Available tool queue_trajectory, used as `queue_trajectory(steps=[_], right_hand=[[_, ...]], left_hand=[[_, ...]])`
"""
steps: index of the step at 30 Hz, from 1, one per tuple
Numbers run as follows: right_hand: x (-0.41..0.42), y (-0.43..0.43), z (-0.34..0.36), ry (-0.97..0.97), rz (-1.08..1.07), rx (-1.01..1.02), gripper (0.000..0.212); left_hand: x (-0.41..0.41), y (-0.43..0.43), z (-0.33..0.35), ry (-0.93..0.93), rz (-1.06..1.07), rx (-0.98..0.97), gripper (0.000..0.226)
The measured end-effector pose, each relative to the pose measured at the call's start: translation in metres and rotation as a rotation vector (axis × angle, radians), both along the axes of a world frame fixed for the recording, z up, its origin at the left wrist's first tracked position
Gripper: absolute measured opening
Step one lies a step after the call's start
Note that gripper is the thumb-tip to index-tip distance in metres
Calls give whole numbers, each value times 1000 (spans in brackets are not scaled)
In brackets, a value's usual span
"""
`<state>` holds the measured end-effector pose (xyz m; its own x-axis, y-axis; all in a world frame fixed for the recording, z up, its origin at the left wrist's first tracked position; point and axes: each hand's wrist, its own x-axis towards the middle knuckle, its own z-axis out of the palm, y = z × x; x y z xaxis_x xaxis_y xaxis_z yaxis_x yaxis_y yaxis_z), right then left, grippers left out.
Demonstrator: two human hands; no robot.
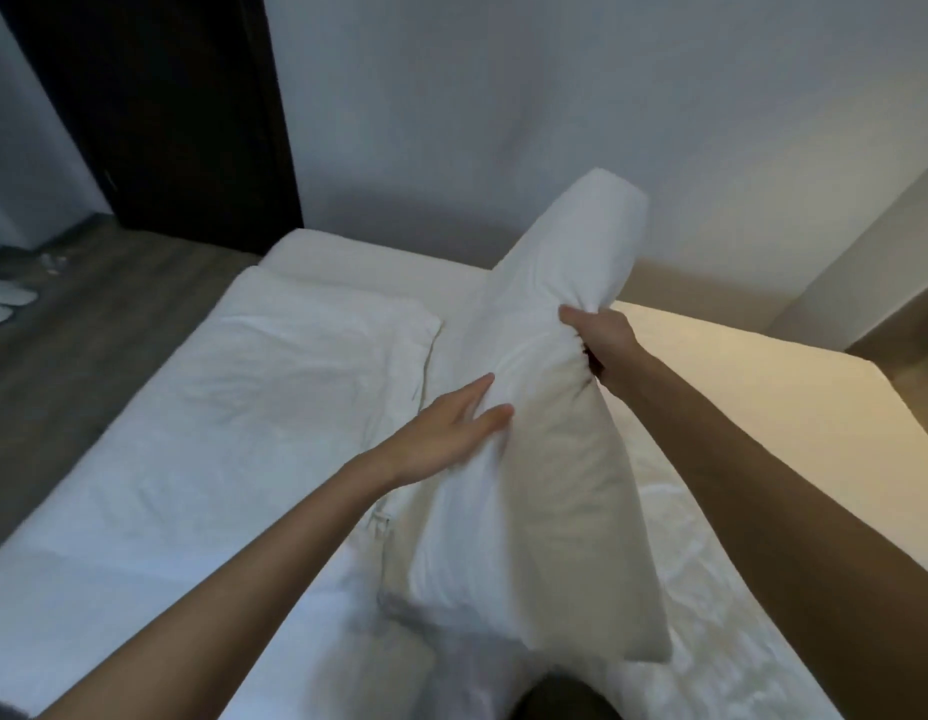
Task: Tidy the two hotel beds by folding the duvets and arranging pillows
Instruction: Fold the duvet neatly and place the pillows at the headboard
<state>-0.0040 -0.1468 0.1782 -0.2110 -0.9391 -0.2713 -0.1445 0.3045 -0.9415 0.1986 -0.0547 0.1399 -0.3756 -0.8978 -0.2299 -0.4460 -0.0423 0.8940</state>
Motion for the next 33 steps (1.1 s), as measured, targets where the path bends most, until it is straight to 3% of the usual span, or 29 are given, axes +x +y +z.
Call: queue_trajectory(steps=[2,6,10,15,20,27,31,33], right_hand=[[45,1,20,36,26,4,20],[123,2,41,14,85,-8,28],[184,-6,55,-6,123,-14,23],[245,-33,72,-5,215,-47,27],[331,-85,85,17,334,-54,6],[476,-136,50,74,583,58,19],[525,-140,-1,151,905,50,31],[526,-135,-25,213,956,21,30]], left_hand=[[35,16,22,0,39,-35,70],[85,35,50,25,74,-97,66],[125,33,57,19,169,-88,97],[177,20,82,67,238,-67,67],[242,-2,98,65,413,-69,53],[357,-28,81,-141,898,-37,57],[405,-30,41,-320,983,52,46],[413,-36,17,-353,978,109,47]])
